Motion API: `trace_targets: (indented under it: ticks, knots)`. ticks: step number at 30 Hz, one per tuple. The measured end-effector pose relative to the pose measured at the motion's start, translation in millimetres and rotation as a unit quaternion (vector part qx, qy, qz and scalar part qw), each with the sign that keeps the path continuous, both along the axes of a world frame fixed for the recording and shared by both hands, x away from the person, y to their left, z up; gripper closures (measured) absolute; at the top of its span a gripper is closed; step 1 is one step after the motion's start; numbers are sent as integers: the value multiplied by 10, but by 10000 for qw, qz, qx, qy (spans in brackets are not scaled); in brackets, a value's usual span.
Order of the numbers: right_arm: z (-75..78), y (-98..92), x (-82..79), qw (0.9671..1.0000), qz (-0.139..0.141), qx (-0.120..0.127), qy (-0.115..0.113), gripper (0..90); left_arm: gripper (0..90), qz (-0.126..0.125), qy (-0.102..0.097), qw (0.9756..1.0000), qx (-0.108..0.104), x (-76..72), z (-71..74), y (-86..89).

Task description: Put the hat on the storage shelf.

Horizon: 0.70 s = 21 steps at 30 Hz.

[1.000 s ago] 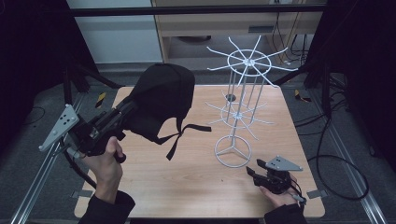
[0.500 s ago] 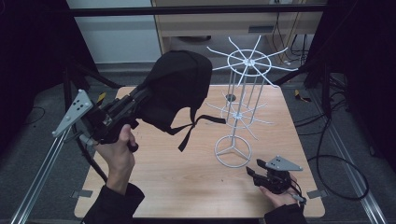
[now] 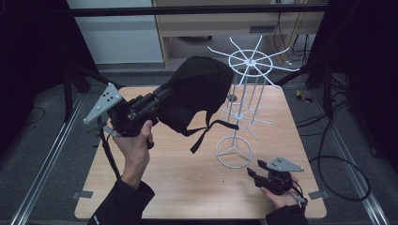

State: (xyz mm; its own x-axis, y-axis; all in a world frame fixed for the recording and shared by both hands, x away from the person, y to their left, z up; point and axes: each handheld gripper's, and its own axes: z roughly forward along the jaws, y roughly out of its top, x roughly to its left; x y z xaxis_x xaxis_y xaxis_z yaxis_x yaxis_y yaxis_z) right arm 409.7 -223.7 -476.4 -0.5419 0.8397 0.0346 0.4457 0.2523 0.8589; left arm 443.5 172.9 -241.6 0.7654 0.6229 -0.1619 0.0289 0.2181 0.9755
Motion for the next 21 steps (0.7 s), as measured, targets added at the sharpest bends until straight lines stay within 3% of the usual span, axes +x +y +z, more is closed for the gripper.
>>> trace_targets:
  ticks: [8,17,21]
  knots:
    - [3,4,-3,10000,6,-8,18,460,781,-141,227,9996,32,75,-160,-18]
    - [-5,11,-1,10000,14,-5,49,456,760,-84,363,9976,585,82,-338,-84]
    - [-2,12,-2,10000,20,5,45,456,754,-113,433,9968,656,102,-394,-99]
